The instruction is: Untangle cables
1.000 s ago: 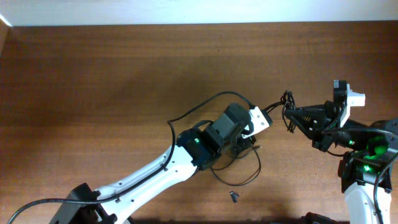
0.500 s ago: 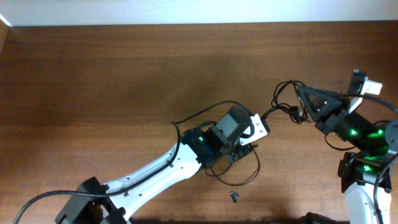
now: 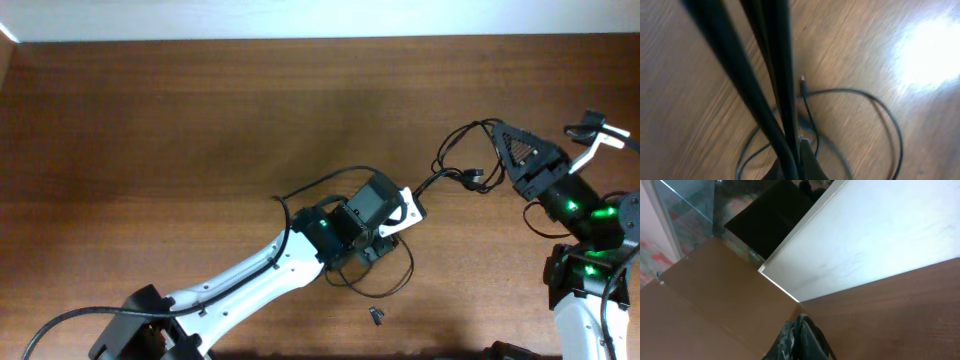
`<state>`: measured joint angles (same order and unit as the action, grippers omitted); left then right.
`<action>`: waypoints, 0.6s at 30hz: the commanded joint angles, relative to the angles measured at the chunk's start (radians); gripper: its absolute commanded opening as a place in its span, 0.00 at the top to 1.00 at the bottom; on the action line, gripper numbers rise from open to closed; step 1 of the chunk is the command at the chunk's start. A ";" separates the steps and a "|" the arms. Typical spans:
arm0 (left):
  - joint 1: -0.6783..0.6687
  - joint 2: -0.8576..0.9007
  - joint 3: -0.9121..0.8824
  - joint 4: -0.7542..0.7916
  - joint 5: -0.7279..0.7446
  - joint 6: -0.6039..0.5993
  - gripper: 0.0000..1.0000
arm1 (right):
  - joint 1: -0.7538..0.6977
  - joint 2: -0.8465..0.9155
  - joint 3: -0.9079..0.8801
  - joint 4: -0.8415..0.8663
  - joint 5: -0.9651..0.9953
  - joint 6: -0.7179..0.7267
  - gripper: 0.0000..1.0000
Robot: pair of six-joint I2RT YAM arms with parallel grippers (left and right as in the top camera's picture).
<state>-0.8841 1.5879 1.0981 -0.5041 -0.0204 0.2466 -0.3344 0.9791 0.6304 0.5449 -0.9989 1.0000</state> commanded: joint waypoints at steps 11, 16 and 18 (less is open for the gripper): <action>0.003 0.015 0.000 -0.156 -0.187 0.002 1.00 | -0.008 -0.011 0.010 0.013 0.136 0.006 0.96; 0.003 0.015 0.000 -0.167 -0.187 0.002 1.00 | -0.008 -0.011 0.010 0.013 0.148 -0.036 0.96; 0.003 0.015 0.000 -0.169 -0.186 0.002 1.00 | -0.007 -0.008 0.010 0.013 0.147 -0.069 0.96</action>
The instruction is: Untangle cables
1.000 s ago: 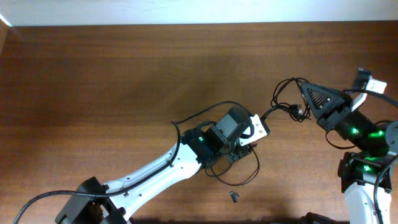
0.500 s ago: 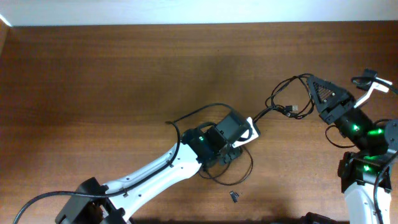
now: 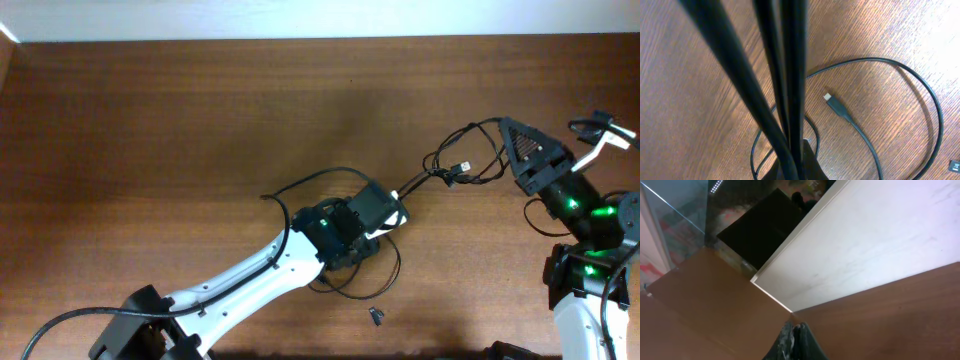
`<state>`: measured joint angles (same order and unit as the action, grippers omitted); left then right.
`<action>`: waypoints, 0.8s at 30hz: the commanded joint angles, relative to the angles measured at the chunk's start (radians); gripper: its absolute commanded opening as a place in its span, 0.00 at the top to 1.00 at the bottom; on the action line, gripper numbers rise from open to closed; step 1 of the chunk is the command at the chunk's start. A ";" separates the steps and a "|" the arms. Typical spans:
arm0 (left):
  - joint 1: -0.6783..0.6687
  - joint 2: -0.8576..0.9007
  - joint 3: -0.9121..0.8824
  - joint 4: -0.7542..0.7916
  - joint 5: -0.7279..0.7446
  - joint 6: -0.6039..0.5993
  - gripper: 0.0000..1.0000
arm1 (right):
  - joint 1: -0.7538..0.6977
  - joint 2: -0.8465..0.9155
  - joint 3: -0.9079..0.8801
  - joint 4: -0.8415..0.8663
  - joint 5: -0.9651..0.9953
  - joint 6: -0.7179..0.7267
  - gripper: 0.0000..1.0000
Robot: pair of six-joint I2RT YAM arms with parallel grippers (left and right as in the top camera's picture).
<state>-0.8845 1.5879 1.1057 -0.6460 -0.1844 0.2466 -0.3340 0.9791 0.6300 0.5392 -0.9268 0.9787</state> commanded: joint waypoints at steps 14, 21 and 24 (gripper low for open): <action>0.003 0.014 -0.007 0.175 0.015 -0.022 1.00 | -0.008 0.201 0.010 0.018 -0.113 -0.137 0.25; 0.003 -0.036 -0.007 0.349 0.015 -0.150 1.00 | -0.008 0.201 0.010 0.002 -0.169 -0.194 0.21; 0.003 -0.146 -0.007 0.407 0.015 -0.153 1.00 | -0.008 0.201 0.010 -0.014 -0.171 -0.198 0.20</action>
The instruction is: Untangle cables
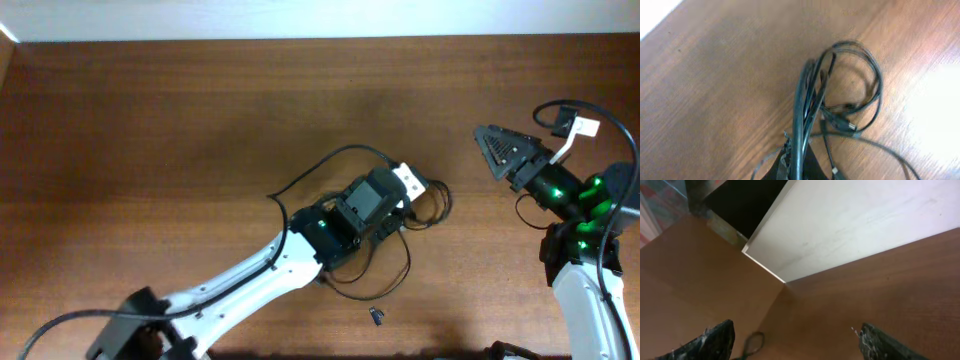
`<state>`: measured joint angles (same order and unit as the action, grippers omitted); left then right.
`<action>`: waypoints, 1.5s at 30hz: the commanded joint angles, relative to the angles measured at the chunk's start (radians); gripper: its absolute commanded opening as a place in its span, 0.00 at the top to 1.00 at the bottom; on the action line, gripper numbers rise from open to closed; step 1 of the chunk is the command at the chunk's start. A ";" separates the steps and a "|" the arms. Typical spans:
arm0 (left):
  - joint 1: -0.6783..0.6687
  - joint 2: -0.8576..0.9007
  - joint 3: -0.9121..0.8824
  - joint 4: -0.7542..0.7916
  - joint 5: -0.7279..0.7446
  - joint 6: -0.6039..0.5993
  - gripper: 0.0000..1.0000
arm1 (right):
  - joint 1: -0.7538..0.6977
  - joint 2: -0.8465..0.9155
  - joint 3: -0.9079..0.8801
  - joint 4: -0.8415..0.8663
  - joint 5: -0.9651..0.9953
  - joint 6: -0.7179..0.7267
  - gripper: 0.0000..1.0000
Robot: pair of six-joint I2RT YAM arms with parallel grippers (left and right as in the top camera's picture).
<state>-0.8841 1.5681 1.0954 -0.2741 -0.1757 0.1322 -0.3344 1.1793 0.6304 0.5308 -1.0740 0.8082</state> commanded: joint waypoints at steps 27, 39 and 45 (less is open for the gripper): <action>0.003 -0.319 0.003 0.381 0.116 -0.042 1.00 | 0.296 0.001 0.010 -0.363 -0.154 -0.436 0.21; 0.003 -0.319 0.003 0.474 -0.293 -0.092 1.00 | 0.296 0.002 0.010 -0.585 0.027 -0.516 0.35; 0.003 -0.319 0.003 0.390 -0.163 -0.095 1.00 | 0.296 0.002 0.010 -0.565 0.261 -0.357 0.48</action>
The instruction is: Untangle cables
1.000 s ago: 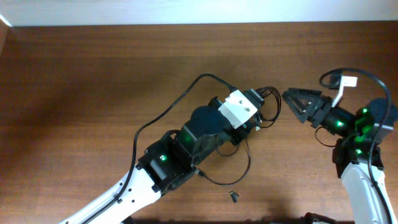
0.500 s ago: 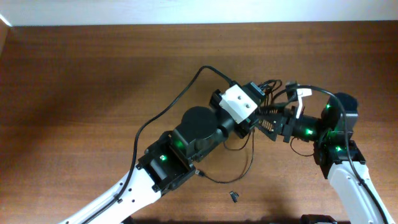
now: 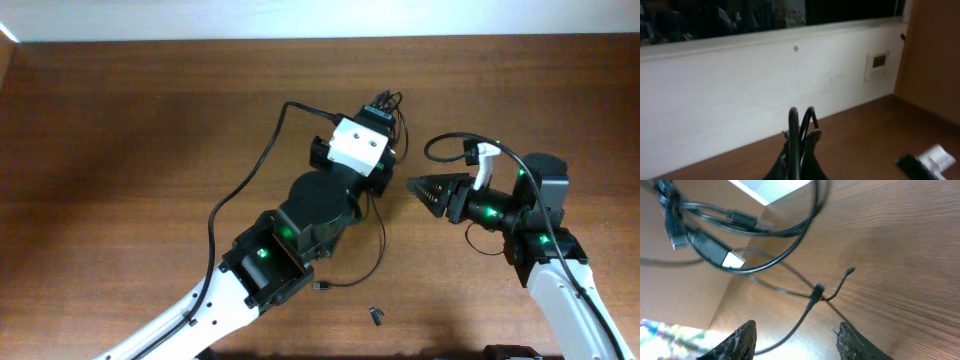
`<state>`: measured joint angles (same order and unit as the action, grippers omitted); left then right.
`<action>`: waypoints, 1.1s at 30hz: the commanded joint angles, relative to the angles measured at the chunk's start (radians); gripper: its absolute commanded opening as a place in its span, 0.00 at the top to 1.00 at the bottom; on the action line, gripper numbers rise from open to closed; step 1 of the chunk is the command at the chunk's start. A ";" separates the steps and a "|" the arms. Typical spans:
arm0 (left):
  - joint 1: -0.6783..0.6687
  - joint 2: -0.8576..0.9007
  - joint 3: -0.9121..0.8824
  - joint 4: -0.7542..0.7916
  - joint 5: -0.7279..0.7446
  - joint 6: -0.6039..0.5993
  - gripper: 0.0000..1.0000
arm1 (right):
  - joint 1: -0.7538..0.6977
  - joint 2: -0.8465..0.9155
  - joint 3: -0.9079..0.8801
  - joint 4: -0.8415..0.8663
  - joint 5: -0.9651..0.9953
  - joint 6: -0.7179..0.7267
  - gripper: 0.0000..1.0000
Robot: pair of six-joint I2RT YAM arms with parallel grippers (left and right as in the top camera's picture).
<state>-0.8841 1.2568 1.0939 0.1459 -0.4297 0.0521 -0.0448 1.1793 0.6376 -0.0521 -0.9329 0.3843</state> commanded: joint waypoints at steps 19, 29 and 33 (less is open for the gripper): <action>0.003 -0.007 0.005 -0.065 0.262 -0.090 1.00 | 0.006 0.002 0.002 0.311 -0.246 0.039 0.42; 0.003 -0.006 0.005 -0.019 0.262 -0.095 1.00 | 0.006 0.002 0.002 0.311 -0.325 0.039 0.43; 0.003 -0.006 0.005 -0.018 0.263 -0.120 1.00 | 0.006 0.002 0.002 0.311 -0.340 0.039 0.51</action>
<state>-0.8841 1.2568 1.0939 0.1162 -0.1818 -0.0441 -0.0448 1.1820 0.6357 0.2554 -1.2388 0.4347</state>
